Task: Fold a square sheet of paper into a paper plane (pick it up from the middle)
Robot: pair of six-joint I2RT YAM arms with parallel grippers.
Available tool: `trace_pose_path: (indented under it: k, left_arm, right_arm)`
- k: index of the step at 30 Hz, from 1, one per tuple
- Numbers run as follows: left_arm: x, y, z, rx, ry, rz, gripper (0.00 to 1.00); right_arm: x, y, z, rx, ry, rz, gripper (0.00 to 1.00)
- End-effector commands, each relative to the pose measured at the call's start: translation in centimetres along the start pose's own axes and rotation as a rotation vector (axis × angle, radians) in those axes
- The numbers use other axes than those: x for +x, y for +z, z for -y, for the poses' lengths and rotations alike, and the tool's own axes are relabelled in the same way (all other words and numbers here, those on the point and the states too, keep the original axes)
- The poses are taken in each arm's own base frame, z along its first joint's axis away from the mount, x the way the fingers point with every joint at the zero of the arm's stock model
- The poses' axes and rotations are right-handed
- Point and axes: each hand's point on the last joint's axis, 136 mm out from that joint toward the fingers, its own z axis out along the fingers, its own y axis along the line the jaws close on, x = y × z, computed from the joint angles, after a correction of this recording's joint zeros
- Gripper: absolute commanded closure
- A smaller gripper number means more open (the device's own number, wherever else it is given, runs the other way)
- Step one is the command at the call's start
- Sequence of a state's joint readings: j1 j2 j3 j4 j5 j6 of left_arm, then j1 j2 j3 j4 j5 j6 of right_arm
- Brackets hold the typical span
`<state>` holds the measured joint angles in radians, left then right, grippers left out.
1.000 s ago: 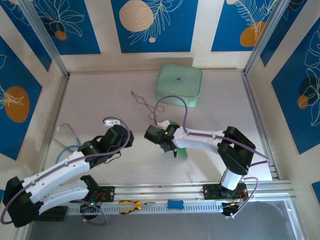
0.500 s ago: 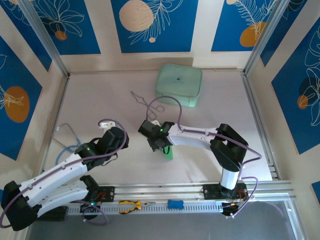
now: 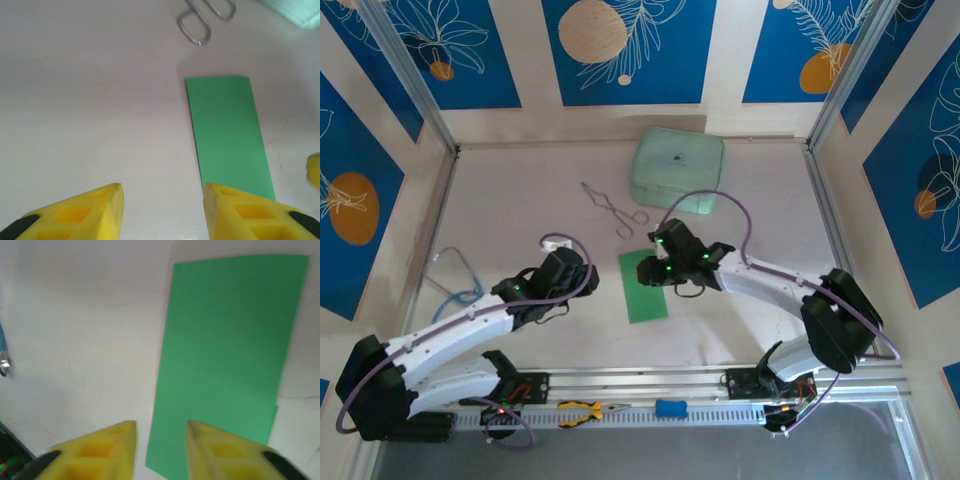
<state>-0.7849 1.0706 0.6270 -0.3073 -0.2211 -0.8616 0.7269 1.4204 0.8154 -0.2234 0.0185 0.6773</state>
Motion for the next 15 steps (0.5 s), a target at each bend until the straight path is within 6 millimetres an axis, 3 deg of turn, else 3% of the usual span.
trace_pose_path:
  k: [1, 6, 15]
  left_arm:
    - [0.8, 1.2, 3.2, 0.137, 0.022, -0.09, 0.53]
    - [2.7, 3.6, 5.4, 0.209, 0.014, -0.224, 0.53]
    - [4.9, 5.7, 6.8, 0.281, -0.014, -0.35, 0.52]
  right_arm:
    - [1.1, -0.2, 0.8, -0.138, 0.105, -0.017, 0.82]
    - [1.8, -0.1, 2.3, -0.18, 0.166, -0.026, 0.93]
    - [2.7, 2.5, 2.9, -0.187, 0.21, -0.128, 0.97]
